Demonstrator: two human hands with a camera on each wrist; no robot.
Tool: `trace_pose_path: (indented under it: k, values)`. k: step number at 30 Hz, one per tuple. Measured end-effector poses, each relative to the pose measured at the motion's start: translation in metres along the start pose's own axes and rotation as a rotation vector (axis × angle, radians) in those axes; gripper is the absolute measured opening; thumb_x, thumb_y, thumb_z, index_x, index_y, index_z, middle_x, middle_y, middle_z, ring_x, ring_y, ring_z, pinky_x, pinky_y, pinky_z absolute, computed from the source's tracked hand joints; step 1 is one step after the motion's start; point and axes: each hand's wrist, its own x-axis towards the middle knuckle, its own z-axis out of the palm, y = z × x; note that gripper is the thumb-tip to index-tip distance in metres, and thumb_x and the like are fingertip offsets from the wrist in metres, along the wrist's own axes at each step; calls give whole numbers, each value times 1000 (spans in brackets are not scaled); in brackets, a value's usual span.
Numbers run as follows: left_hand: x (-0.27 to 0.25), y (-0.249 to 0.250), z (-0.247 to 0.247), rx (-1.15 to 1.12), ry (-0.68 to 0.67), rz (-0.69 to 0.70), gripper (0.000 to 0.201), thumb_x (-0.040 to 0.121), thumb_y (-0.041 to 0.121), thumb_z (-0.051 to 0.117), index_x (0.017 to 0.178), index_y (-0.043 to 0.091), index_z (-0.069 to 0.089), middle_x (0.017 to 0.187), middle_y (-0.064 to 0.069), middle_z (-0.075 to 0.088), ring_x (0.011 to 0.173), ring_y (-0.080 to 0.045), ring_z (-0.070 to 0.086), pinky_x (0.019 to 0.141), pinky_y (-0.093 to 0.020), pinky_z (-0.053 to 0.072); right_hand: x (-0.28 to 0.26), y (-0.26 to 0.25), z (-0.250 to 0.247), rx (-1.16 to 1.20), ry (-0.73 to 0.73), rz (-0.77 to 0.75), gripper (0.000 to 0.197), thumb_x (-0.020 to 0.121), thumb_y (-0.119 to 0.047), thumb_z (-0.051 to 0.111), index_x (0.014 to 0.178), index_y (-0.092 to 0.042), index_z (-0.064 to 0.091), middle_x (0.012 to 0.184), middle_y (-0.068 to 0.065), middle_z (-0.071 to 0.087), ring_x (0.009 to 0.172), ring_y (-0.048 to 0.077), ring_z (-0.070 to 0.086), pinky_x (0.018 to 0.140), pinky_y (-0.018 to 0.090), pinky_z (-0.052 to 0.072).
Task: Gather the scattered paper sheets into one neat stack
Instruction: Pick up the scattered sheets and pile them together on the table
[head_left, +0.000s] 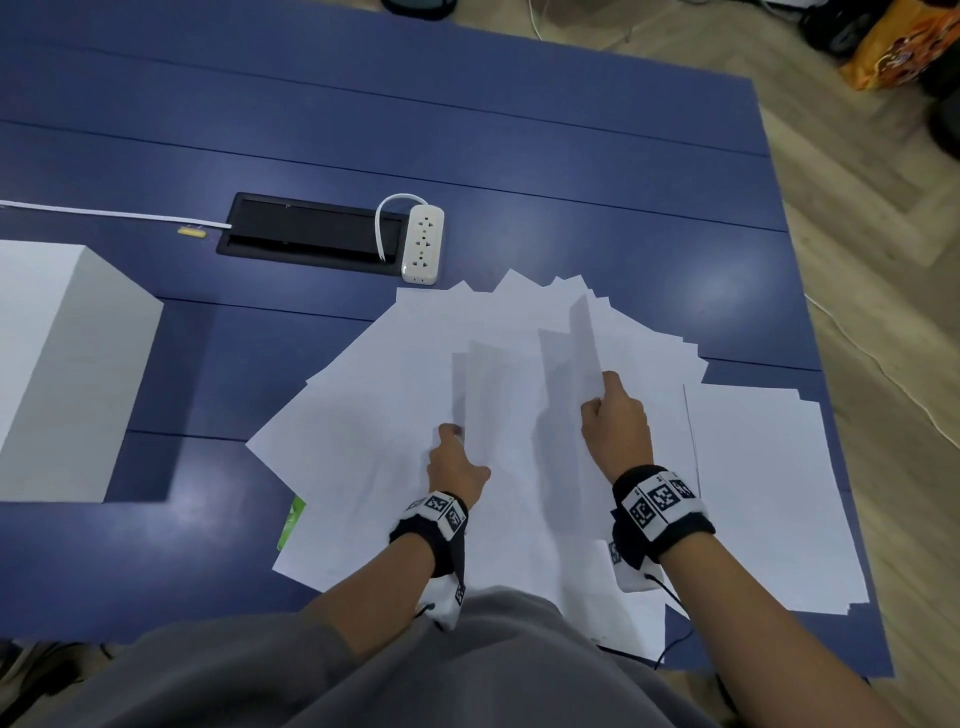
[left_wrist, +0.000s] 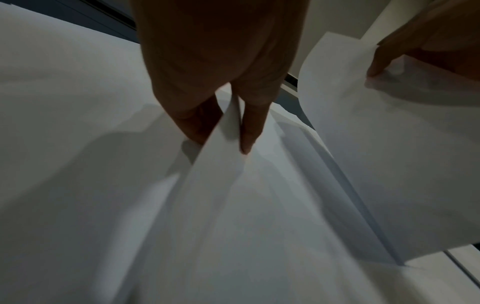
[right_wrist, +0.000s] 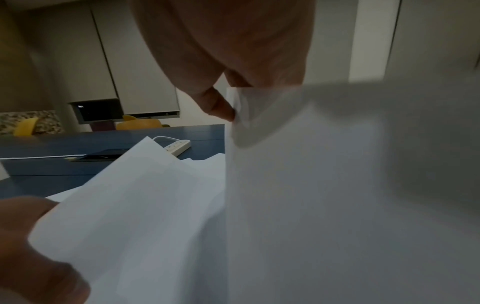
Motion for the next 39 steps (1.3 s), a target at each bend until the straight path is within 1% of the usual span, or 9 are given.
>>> trace_pose_path:
  k: [11,19,23,25,27,29,33,36,39]
  values:
    - [5,-19,-25,-88,-71,84,30,86,1,57,115,2,50,101,-3,56,87,-16,54,59,-8,41,-15,-38,51,-35,-404,-70,5,92,-7,42,96,-6,44,67,2,44,59,22,47,45,26,34]
    - [7,-23,-27,-298,-176,-72,49,85,6,51,132,5,39,132,-10,53,103,-25,56,83,-30,48,-28,-46,76,136,-663,56,41,95,-19,48,134,-9,40,96,10,53,67,18,58,49,31,57]
    - [8,-17,-28,-457,-196,-185,9,85,7,44,85,16,45,84,-4,45,67,-17,40,60,-27,32,-30,-45,82,177,-706,86,47,97,-25,48,140,-10,38,108,7,52,77,22,59,53,27,57]
    - [9,-17,-28,-555,-224,-180,9,86,26,52,83,19,48,87,-7,53,73,-21,53,66,-32,42,-30,-43,83,156,-724,62,52,97,-35,49,142,-11,38,119,9,52,85,20,59,55,26,56]
    - [8,-12,-27,-588,-275,-200,35,86,43,59,111,22,49,110,-1,61,101,-22,61,88,-42,50,-29,-41,82,142,-751,47,55,96,-42,48,140,-10,41,125,9,54,90,18,59,57,26,54]
    - [6,-9,-23,-494,-233,-154,47,81,40,67,117,25,42,116,8,58,113,-18,56,100,-44,44,-26,-36,79,154,-792,29,45,97,-36,47,131,-8,52,118,9,60,95,19,61,64,32,58]
    - [5,-5,-18,-184,-145,70,60,78,-5,53,133,17,44,124,-2,58,110,-20,57,96,-31,46,-12,-3,67,221,-589,109,33,92,-14,50,125,-12,56,125,9,58,102,20,56,76,29,48]
    - [8,-5,-26,-216,-154,131,67,79,-8,50,141,14,40,138,-1,50,125,-20,49,108,-37,40,-5,36,51,284,-322,233,56,86,-21,67,135,-13,41,134,10,46,119,25,47,95,33,41]
    - [6,2,-29,-303,-183,155,70,70,5,56,138,16,46,136,-5,55,123,-23,54,104,-44,44,-6,70,35,489,-294,323,87,74,-32,81,142,-16,30,137,2,42,125,22,43,105,39,40]
